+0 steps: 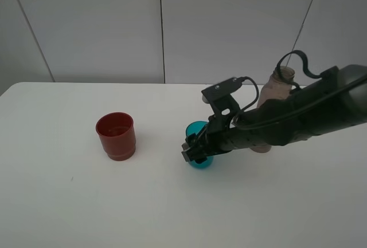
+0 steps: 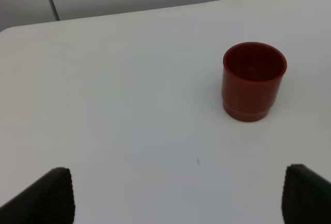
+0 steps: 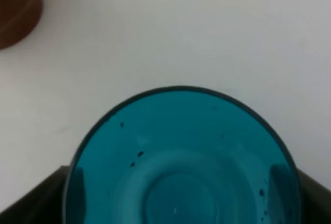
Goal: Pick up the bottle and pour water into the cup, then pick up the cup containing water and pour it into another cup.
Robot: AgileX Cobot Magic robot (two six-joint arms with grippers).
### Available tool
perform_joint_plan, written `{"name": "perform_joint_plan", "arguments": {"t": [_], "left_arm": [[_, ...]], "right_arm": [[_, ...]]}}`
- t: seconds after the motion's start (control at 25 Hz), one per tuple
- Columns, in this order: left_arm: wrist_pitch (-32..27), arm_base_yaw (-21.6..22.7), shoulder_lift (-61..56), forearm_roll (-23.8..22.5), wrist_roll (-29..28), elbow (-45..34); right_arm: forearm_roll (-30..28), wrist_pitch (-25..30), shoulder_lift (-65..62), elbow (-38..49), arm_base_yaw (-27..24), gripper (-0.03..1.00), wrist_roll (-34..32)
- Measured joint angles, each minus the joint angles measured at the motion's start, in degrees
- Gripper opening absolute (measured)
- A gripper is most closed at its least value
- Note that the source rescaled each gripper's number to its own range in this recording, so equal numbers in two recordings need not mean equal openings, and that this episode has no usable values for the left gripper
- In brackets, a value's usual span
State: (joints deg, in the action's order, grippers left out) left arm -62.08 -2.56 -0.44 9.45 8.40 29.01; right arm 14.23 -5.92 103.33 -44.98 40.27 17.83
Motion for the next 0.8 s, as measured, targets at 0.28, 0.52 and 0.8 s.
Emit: {"name": "perform_joint_plan", "arguments": {"t": [0.28,0.52,0.8], "left_arm": [[0.0,0.0,0.0,0.0,0.0,0.0],[0.0,0.0,0.0,0.0,0.0,0.0],[0.0,0.0,0.0,0.0,0.0,0.0]], "right_arm": [[0.0,3.02,-3.17,0.0,0.0,0.42,0.0],[0.0,7.3,-6.16,0.05,0.0,0.42,0.0],[0.0,13.12,-13.07,0.05,0.0,0.42,0.0]]}}
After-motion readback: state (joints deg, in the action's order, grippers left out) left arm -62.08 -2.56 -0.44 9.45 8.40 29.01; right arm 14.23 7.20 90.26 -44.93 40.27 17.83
